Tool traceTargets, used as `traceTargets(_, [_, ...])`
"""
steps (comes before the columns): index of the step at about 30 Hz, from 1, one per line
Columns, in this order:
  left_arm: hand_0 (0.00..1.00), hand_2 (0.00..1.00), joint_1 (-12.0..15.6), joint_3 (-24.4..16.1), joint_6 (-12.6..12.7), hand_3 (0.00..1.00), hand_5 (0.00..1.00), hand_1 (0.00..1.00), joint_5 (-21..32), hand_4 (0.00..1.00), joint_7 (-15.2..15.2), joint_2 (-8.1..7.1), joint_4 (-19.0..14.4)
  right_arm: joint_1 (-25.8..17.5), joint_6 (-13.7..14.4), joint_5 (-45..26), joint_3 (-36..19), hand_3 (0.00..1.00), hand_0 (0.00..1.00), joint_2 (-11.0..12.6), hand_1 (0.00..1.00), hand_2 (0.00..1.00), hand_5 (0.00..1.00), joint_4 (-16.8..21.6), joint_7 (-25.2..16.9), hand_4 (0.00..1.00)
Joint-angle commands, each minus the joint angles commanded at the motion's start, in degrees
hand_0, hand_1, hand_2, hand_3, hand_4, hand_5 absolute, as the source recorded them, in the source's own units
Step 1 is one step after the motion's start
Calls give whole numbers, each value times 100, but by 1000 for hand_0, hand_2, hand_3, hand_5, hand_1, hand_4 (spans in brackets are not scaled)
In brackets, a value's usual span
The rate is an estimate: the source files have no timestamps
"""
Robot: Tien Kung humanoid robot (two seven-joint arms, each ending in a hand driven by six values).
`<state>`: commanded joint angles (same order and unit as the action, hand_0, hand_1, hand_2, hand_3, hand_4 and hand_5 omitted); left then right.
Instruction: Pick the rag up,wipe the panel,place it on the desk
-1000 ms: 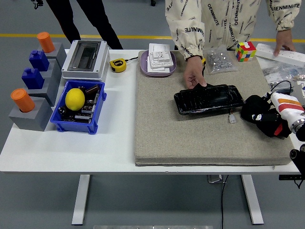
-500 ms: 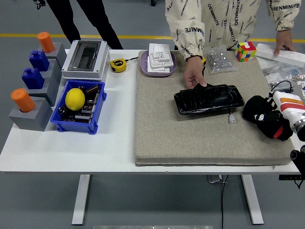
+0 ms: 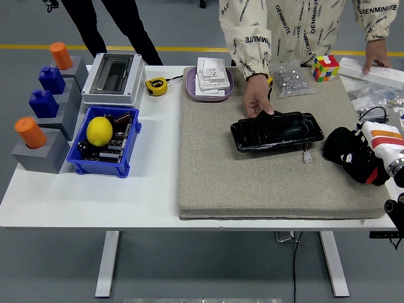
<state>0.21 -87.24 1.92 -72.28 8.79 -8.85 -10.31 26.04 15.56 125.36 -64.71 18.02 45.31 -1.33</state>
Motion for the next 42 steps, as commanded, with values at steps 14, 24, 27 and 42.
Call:
traceTargets(14, [640, 723, 1, -51, 1, 565, 468, 688, -14, 592, 2, 19, 0, 37, 42, 57, -95, 416, 210, 68, 367, 443, 144, 41, 55, 998])
traceTargets(24, [638, 722, -1, -84, 2, 565, 467, 689, -37, 592, -3, 11, 0, 63, 5, 47, -75, 418, 211, 190, 362, 441, 126, 208, 162, 998])
traceTargets(27, [638, 722, 13, -104, 4, 565, 468, 688, -55, 592, 1, 6, 0, 124, 0, 62, -50, 414, 215, 220, 360, 439, 118, 238, 226, 998])
traceTargets(42, [640, 722, 56, -135, 4, 565, 467, 689, -86, 592, 2, -14, 0, 613, -186, -138, 762, 418, 220, 341, 360, 439, 79, 660, 482, 998])
